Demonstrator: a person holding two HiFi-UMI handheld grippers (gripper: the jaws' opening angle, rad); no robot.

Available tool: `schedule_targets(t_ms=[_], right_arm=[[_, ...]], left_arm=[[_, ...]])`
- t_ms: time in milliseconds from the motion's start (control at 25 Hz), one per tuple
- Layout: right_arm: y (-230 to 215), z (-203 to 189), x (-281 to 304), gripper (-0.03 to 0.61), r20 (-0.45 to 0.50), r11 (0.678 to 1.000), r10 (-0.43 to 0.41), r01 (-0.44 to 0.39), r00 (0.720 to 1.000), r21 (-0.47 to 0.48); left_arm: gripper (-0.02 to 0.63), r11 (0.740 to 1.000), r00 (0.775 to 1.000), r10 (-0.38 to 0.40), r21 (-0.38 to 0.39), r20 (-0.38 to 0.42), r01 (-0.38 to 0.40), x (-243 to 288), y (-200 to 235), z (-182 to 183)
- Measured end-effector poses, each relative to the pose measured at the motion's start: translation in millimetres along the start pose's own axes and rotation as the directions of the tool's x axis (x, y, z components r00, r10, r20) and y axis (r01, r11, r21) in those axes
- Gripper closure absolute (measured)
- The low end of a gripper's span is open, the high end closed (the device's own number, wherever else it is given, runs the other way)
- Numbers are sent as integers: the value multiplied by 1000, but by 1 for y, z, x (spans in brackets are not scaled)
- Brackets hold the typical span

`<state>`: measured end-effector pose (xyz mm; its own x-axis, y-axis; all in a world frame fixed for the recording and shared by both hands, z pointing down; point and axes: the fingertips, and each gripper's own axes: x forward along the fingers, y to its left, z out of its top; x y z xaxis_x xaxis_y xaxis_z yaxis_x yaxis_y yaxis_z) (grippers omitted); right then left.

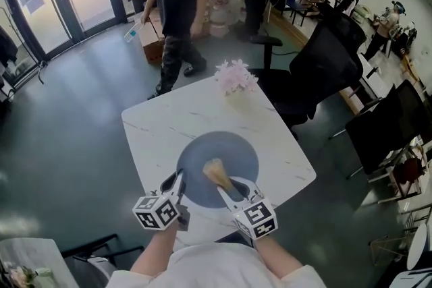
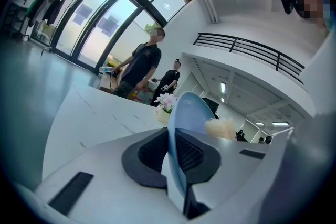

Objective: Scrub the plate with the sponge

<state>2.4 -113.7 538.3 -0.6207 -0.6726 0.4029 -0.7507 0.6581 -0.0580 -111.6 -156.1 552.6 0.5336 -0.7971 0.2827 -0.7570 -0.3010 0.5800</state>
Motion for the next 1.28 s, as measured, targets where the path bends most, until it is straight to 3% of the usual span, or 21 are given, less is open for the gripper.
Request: schedule_targets(t_ms=[320,640,960,1120,1280], right_arm=[[-5,8,24,457,-108,988,-25,9,994,-154],[-51,-10,14,457,-203,987,-135,113,970,-114],[1,-38,23,457,-282,994,-7,-25,959,-111],[14,-25,37,457,-264,984,26,-71,964,-162],[1,1,46,457,-225,978,6,-53,974,-203]], left_arm=[[571,992,1000,16,127,26,-20,-5,-1,11],[569,994,998,43,97,53,-48,0,12,23],[571,991,996,38,124,80,-48,11,11,41],[569,988,997,31,147,64,-40,9,6,34],[571,989,998,35,139,47,-41,4,6,24]])
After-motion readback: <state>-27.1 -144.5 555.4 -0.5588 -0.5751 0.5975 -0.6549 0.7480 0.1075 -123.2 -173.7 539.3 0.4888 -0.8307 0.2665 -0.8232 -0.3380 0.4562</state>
